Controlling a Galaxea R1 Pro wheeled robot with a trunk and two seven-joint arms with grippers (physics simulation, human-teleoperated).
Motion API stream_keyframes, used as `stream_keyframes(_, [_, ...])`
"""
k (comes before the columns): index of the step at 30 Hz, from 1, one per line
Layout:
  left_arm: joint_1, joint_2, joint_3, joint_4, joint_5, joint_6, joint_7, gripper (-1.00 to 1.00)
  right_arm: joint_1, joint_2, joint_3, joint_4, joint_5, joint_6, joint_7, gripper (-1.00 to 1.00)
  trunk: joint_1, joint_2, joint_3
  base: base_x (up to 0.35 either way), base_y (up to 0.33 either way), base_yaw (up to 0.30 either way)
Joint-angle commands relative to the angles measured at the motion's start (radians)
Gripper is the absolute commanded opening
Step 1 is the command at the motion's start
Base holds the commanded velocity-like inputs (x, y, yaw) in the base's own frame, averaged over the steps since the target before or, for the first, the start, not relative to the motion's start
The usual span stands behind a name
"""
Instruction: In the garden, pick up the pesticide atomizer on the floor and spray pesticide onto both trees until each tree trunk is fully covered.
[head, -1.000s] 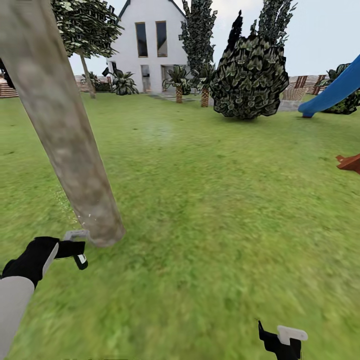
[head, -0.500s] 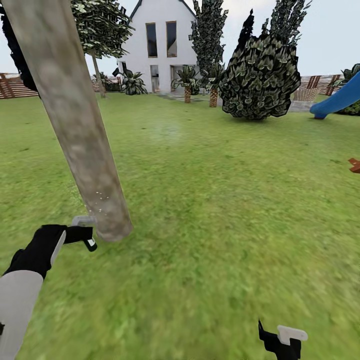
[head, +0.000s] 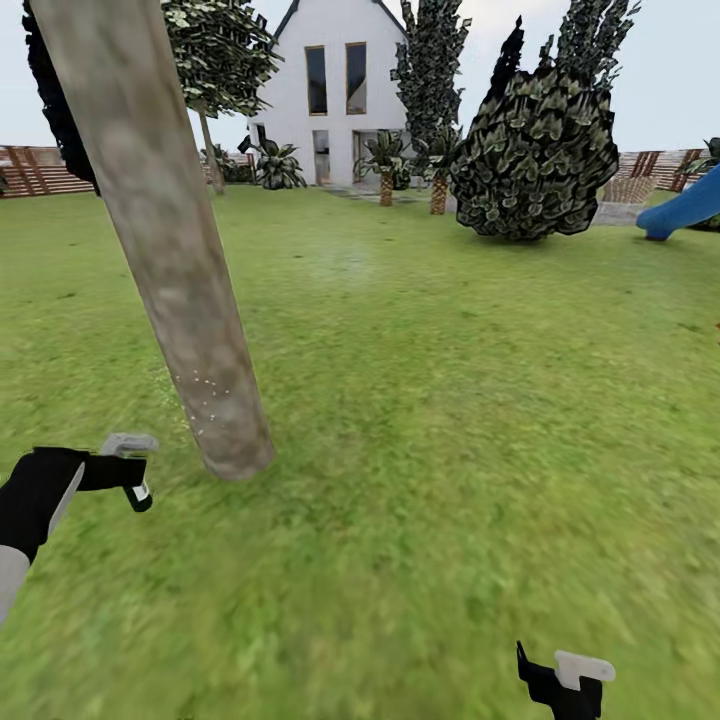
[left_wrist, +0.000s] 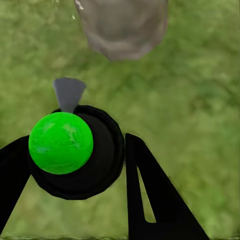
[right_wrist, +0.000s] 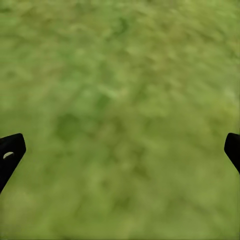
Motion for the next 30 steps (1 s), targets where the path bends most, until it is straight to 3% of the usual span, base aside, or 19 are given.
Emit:
stream_keyframes(1, [0.006, -0.001, 0.003, -0.002, -0.008, 0.003, -0.009, -1.00, 0.000, 0.000, 0.006, 0.000, -0.003, -0.002, -0.005, 1.00, 0.000, 0.000, -0.001, 0.000, 0.000, 0.020])
stream_keyframes(15, [0.022, -0.002, 0.009, -0.001, -0.008, 0.001, -0.003, -1.00, 0.000, 0.000, 0.006, 0.000, -0.003, -0.002, -0.005, 1.00, 0.000, 0.000, -0.001, 0.118, -0.105, 0.001])
stream_keyframes(22, [0.063, -0.003, 0.008, 0.030, -0.008, -0.018, 0.027, -1.00, 0.000, 0.000, 0.006, 0.000, -0.003, -0.002, -0.005, 1.00, 0.000, 0.000, -0.001, 0.011, -0.025, 0.158])
stream_keyframes(30, [0.068, -0.016, 0.010, 0.032, 0.004, -0.025, 0.039, -1.00, 0.000, 0.000, 0.006, 0.000, -0.003, -0.002, -0.005, 1.00, 0.000, 0.000, -0.001, 0.000, -0.129, 0.019])
